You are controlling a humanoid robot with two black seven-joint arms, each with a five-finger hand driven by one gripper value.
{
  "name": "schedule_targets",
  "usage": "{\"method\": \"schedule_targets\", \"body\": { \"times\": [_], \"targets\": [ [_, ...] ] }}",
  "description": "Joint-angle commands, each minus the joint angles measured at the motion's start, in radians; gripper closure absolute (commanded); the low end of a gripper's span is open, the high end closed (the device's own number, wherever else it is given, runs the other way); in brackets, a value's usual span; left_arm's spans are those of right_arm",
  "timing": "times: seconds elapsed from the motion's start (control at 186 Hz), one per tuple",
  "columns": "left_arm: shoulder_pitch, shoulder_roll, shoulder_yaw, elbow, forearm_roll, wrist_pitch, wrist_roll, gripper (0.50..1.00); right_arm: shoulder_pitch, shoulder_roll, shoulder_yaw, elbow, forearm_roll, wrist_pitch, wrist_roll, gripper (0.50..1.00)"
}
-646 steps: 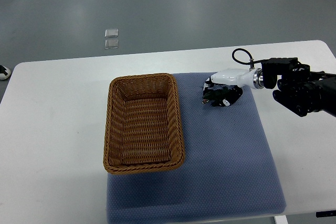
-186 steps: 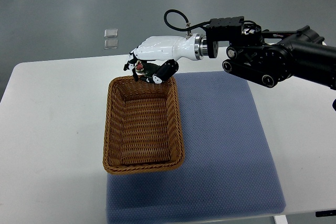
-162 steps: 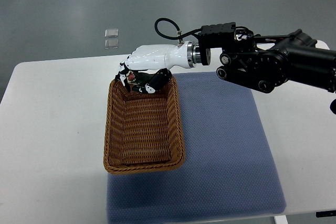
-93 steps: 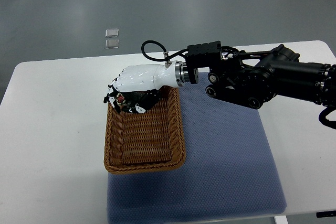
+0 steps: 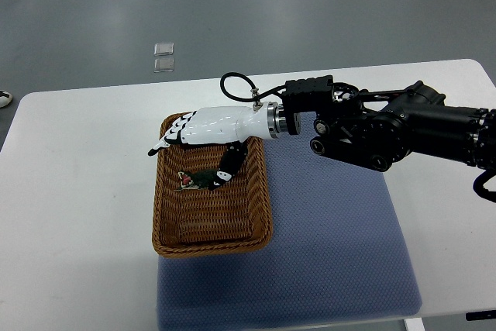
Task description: Place crocodile in brown basket with right hand
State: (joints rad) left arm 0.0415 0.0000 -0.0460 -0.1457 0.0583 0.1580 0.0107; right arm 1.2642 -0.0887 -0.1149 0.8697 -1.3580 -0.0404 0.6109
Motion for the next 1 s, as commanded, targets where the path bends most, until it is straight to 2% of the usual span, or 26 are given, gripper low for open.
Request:
{"method": "schedule_targets", "body": {
  "times": [0.0,0.22,0.483,0.692,0.805,0.992],
  "targets": [
    [0.000,0.000,0.000,0.000,0.000,0.000,0.000,0.500,0.009,-0.009,0.009,0.000,0.008,0.001,0.000,0.587],
    [0.000,0.000,0.000,0.000,0.000,0.000,0.000,0.500,0.043,-0.037,0.049,0.002,0.011,0.017,0.000,0.587],
    [0.000,0.000,0.000,0.000,0.000,0.000,0.000,0.500,0.053,-0.068,0.149,0.002,0.011,0.113,0.000,0.587],
    [0.000,0.000,0.000,0.000,0.000,0.000,0.000,0.500,-0.009,-0.080,0.247,-0.020,0.031,0.134,0.000,0.587],
    [0.000,0.000,0.000,0.000,0.000,0.000,0.000,0.500,-0.077,-0.098,0.302,-0.035,0.122,0.137,0.000,0.589],
    [0.000,0.000,0.000,0.000,0.000,0.000,0.000,0.500,-0.160,-0.169,0.385,-0.077,0.450,0.223,0.000,0.591]
  ]
}}
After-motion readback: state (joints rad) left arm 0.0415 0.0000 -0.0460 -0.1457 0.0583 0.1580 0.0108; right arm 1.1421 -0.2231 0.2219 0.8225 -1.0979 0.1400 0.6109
